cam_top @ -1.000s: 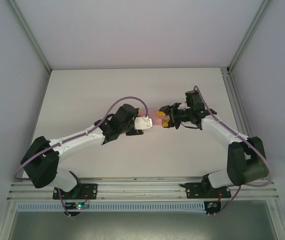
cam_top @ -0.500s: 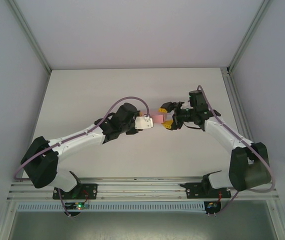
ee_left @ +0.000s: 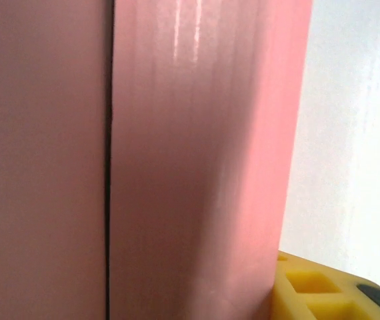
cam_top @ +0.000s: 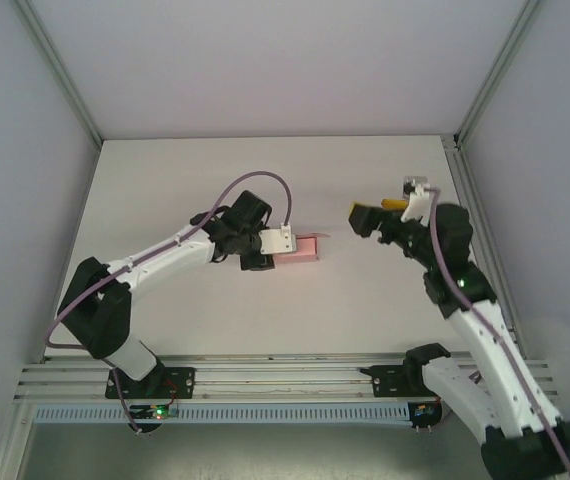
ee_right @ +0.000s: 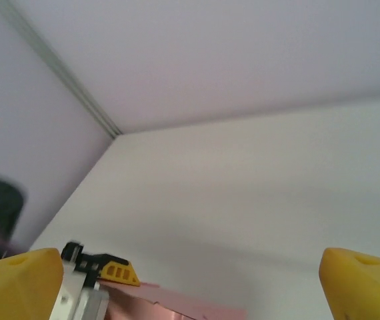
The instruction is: Assemble paper box
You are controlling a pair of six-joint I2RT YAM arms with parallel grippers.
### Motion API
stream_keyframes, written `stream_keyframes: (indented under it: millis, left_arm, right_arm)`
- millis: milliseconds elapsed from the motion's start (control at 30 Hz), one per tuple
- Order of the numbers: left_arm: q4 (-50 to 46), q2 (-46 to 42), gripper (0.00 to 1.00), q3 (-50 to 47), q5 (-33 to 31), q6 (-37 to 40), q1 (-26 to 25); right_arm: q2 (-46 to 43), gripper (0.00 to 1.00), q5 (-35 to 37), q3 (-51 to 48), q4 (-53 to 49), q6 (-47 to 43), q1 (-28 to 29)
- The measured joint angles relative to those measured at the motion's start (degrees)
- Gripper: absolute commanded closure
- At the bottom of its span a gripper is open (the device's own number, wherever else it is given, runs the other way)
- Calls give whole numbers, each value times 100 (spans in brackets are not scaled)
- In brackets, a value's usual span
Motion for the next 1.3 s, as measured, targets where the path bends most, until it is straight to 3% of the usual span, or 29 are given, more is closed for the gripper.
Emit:
stream_keyframes:
  millis: [167, 300, 467, 633, 1000, 1133, 1300]
  left_arm:
    - [-802, 435, 53, 457, 240, 0, 96]
    - [-1182, 734, 52, 715, 258, -2, 96]
    - [-1370, 933, 51, 791, 256, -4, 98]
    - [-1421, 988, 48, 855, 254, -4, 98]
    - [-1451, 1045, 48, 927, 278, -46, 98]
    - [-1451, 1045, 49, 927, 275, -57, 98]
    - [-1456, 1060, 53, 957, 264, -166, 98]
  right_arm:
    - [732, 2, -348, -129, 103, -767, 210]
    - [1543, 12, -411, -83, -201, -1351, 656]
    - [2100, 16, -509, -2, -400, -1834, 977]
    - [2583, 35, -557, 125, -503, -2280, 1008]
    - [3438, 58, -590, 710, -931, -2946, 1093]
    - [3685, 81, -553, 929, -1126, -3036, 1093]
    - [3768, 93, -470, 1244, -1467, -2887, 1246]
